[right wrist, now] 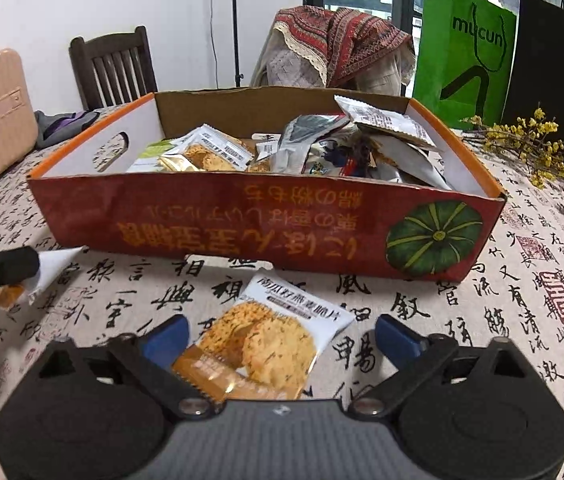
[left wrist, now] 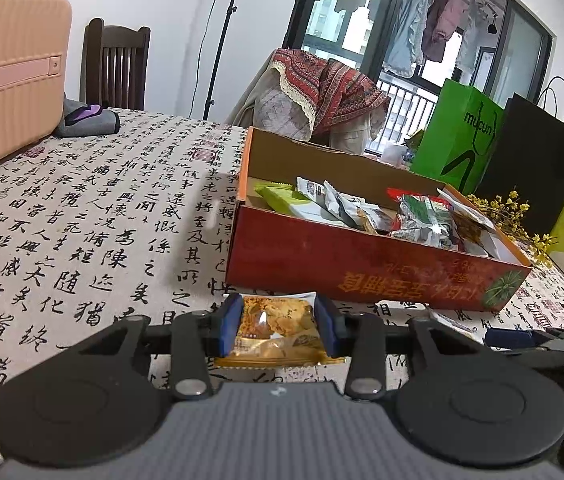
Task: Organize snacks
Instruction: 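Grasp the last cracker packet with the right gripper while the left holds its packet, then carry both packets over the box and open both grippers to drop them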
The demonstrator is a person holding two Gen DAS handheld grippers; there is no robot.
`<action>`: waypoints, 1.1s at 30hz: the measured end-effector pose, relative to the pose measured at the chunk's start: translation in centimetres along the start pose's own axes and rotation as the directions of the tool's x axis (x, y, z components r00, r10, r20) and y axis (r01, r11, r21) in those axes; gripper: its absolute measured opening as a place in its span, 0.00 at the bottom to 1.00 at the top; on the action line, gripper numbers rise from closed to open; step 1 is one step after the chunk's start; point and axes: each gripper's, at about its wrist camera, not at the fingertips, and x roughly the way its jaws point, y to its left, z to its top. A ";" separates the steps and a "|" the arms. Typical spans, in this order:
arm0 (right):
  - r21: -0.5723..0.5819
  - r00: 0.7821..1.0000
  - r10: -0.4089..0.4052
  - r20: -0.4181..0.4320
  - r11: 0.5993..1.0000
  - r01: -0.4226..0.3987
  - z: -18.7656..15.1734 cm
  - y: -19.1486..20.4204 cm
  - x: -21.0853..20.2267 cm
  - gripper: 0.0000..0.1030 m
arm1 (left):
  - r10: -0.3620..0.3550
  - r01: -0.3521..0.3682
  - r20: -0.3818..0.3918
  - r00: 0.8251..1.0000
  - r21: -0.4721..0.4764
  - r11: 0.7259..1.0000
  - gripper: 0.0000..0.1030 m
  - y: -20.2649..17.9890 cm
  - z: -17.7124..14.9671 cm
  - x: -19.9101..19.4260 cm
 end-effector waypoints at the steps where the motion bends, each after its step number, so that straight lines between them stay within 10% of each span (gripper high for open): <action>1: -0.004 1.000 0.005 0.005 1.000 -0.005 -0.2 0.0 -0.3 0.84 | 0.000 0.000 -0.001 1.000 0.000 1.000 0.40 0.0 0.0 0.0; 5: -0.014 0.999 0.026 0.024 1.000 -0.026 -0.5 -0.5 -1.3 0.52 | 0.001 -0.001 0.003 1.000 0.003 1.000 0.40 -0.1 0.0 -0.1; 8: -0.019 0.999 0.023 0.046 1.000 -0.023 -1.0 -0.8 -2.1 0.46 | -0.002 0.002 0.009 1.000 0.006 1.000 0.40 -0.2 0.0 -0.3; 33: -0.010 0.964 0.056 0.259 0.998 -0.056 0.8 -2.7 -7.5 0.45 | -0.067 0.060 0.127 0.990 0.059 0.996 0.39 -4.8 3.0 -3.9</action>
